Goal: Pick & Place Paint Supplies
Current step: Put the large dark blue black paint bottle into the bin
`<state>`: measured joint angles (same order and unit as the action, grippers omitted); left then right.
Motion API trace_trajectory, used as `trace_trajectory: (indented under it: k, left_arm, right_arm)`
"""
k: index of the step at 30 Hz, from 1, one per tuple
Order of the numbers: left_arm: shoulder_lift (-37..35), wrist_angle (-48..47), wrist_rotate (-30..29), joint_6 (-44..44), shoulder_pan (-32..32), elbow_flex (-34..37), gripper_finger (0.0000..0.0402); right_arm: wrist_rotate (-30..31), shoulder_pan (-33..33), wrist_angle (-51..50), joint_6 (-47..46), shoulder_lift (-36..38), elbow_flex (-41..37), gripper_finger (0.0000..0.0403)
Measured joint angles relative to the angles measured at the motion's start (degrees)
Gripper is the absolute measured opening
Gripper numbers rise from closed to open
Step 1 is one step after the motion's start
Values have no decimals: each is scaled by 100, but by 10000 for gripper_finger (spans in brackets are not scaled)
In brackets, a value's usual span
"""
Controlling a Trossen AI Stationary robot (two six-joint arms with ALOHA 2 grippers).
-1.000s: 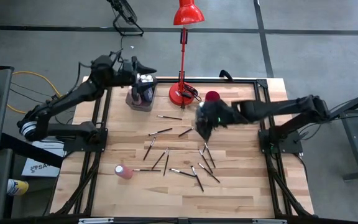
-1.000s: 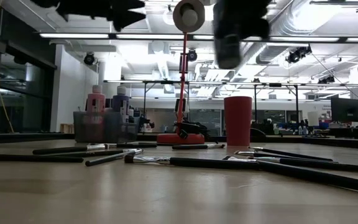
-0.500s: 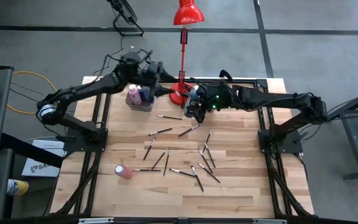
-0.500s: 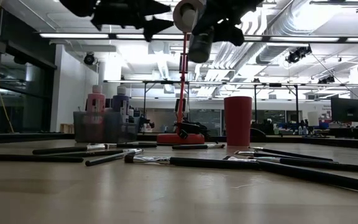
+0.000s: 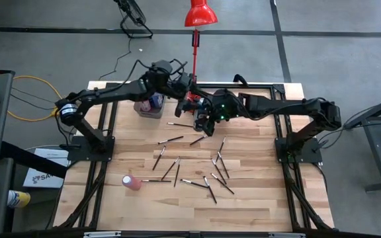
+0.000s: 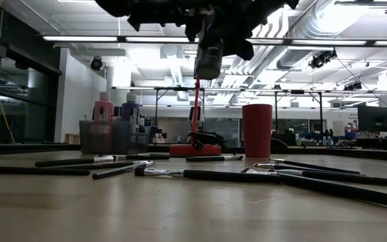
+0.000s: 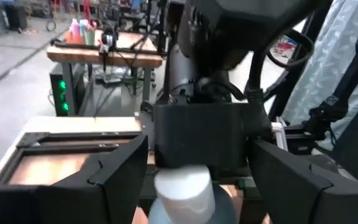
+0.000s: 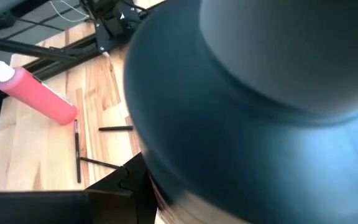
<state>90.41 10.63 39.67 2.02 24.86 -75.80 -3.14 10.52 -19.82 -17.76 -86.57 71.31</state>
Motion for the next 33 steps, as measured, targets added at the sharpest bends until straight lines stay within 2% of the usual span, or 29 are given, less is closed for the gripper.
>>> trace_trajectory:
  k: [19,33]
  left_arm:
    - [-4,-180,-2,453,-59,-10,264]
    - [-26,-123,180,542,-61,-19,138]
  right_arm:
    - [-19,-83,257,192,16,0,178]
    - [-48,-111,251,197,126,0,178]
